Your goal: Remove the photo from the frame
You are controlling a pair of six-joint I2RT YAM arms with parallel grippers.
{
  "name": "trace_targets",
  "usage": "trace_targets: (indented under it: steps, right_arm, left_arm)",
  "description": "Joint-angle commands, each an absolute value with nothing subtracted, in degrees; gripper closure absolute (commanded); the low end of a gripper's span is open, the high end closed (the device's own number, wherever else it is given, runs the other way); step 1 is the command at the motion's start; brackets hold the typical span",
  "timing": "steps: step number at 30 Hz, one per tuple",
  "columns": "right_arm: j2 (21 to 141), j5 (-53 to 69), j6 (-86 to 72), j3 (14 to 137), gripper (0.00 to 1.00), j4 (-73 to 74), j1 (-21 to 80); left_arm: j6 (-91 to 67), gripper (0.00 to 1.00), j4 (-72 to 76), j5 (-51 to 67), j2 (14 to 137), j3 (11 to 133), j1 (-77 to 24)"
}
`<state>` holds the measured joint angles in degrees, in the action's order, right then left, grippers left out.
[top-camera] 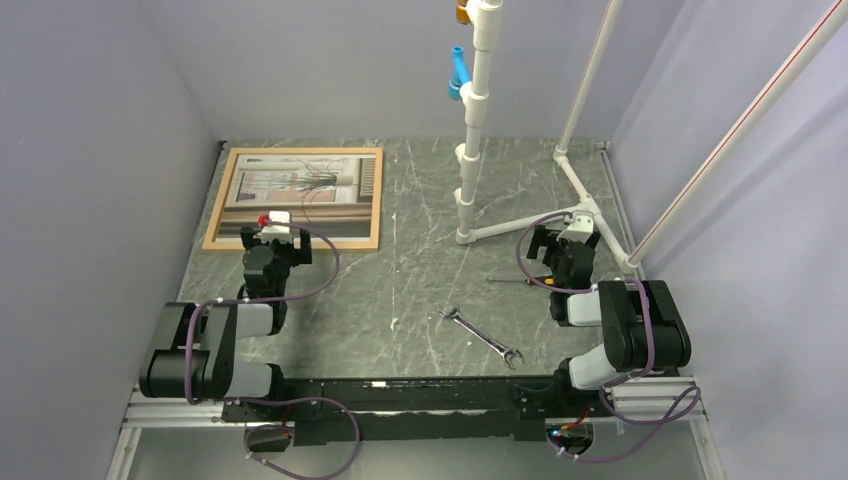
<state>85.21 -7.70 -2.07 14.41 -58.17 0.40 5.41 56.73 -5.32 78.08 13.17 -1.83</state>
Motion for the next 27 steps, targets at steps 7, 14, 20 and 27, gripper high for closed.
trace_targets:
  steps: [7, 14, 20, 27]
  right_arm:
    - [84.69, -6.60, -1.30, 14.64, 0.00, -63.20, 0.21]
    - [83.36, -12.80, -0.94, 13.02, 0.00, -65.77, 1.64]
    - [71.38, -30.59, 0.53, 16.97, 0.00, -48.67, 13.04]
    - [60.34, -34.72, -22.09, 30.91, 0.00, -9.75, 18.19]
  left_arm:
    - [8.22, 0.01, 54.50, -15.99, 63.97, 11.46, -6.59]
    - [-0.56, 0.01, 37.02, -13.13, 49.37, 16.63, -7.82]
    - [-13.84, 0.01, 26.10, -27.69, 44.13, 21.24, -7.08]
    - [-13.70, 0.01, 17.74, -14.31, 45.17, 28.99, -6.50]
